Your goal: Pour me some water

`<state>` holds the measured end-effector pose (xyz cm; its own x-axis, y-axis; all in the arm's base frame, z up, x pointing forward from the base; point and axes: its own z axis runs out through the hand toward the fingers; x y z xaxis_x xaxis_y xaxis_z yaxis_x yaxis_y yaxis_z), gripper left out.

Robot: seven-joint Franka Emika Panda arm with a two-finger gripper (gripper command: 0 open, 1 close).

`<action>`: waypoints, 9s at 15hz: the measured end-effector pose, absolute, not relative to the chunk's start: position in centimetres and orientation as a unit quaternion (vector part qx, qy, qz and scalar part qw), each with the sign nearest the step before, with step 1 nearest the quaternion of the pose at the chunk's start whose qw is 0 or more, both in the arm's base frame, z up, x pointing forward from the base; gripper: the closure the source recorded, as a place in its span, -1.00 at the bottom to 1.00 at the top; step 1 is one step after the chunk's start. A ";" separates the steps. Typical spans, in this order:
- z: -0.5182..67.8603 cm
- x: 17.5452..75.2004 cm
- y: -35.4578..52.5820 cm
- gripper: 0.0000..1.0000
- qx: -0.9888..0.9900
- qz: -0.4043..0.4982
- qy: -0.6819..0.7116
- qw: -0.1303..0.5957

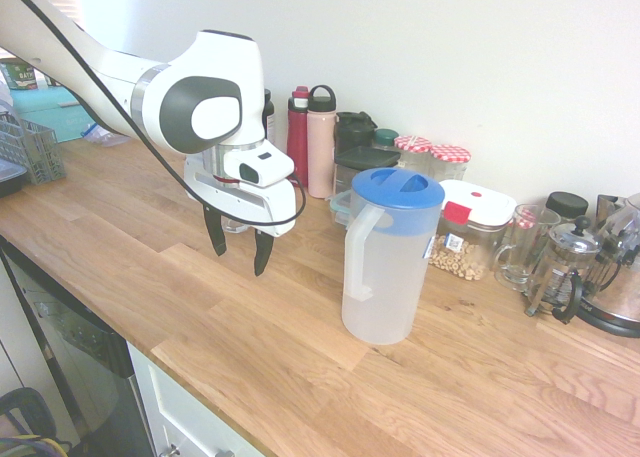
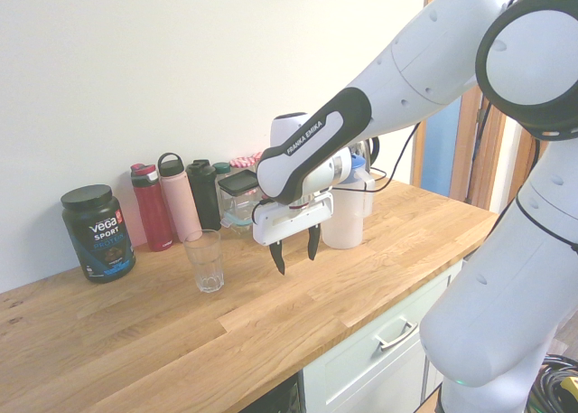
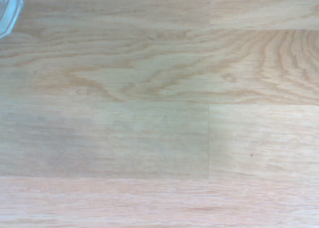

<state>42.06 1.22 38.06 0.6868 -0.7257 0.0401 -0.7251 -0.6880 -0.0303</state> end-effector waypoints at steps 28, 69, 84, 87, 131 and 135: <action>56.1 34.0 -17.0 -1.00 -0.918 -0.071 0.389 0.005; 50.7 40.0 -19.7 1.00 -0.893 -0.093 0.439 0.011; 58.0 45.0 6.3 1.00 -0.984 -0.047 0.140 -0.102; 57.6 46.5 10.2 1.00 -0.982 -0.006 0.083 -0.170; 53.2 54.3 16.1 1.00 -0.928 0.116 -0.040 -0.352; 62.4 50.5 11.5 1.00 -0.969 0.079 -0.018 -0.234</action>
